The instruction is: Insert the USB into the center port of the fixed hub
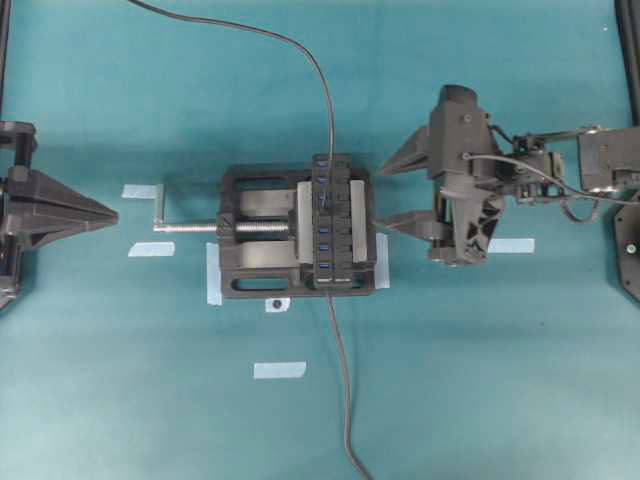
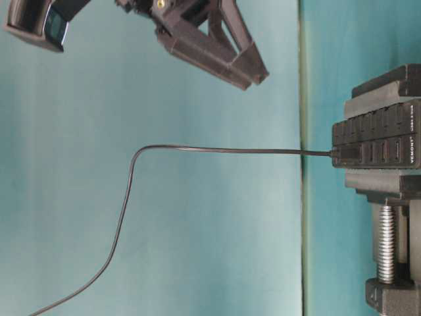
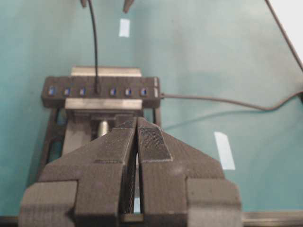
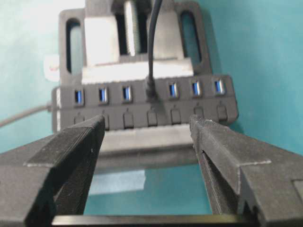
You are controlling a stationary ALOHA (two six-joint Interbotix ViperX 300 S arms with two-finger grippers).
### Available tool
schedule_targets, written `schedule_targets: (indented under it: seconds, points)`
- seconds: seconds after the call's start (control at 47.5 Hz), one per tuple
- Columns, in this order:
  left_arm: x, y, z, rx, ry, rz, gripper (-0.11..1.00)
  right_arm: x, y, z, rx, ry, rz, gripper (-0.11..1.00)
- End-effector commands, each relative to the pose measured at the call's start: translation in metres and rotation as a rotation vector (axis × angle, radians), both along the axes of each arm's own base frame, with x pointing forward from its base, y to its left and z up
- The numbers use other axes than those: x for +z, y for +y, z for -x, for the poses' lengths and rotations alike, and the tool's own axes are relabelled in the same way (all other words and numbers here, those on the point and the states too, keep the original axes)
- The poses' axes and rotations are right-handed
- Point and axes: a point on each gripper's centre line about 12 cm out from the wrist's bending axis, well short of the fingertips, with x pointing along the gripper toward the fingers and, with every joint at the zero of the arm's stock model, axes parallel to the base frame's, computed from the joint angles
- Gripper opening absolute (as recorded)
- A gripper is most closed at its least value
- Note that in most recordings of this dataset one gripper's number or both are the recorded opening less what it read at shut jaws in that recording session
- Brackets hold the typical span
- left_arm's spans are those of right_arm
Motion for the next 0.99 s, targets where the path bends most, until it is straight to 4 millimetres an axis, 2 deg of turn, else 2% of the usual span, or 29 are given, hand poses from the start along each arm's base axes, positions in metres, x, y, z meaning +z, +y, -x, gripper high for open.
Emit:
schedule_targets:
  seconds: [0.0,0.969]
  points:
    - [0.0041,0.0006,-0.0015,0.004,-0.011,0.002,0.0,0.01,0.0022,0.0008,0.001,-0.037,-0.007,0.78]
    - [0.0035,0.0008,-0.0014,0.005,-0.009,0.003,0.0,0.0094,0.0045,0.0053,0.003,-0.038,-0.012,0.78]
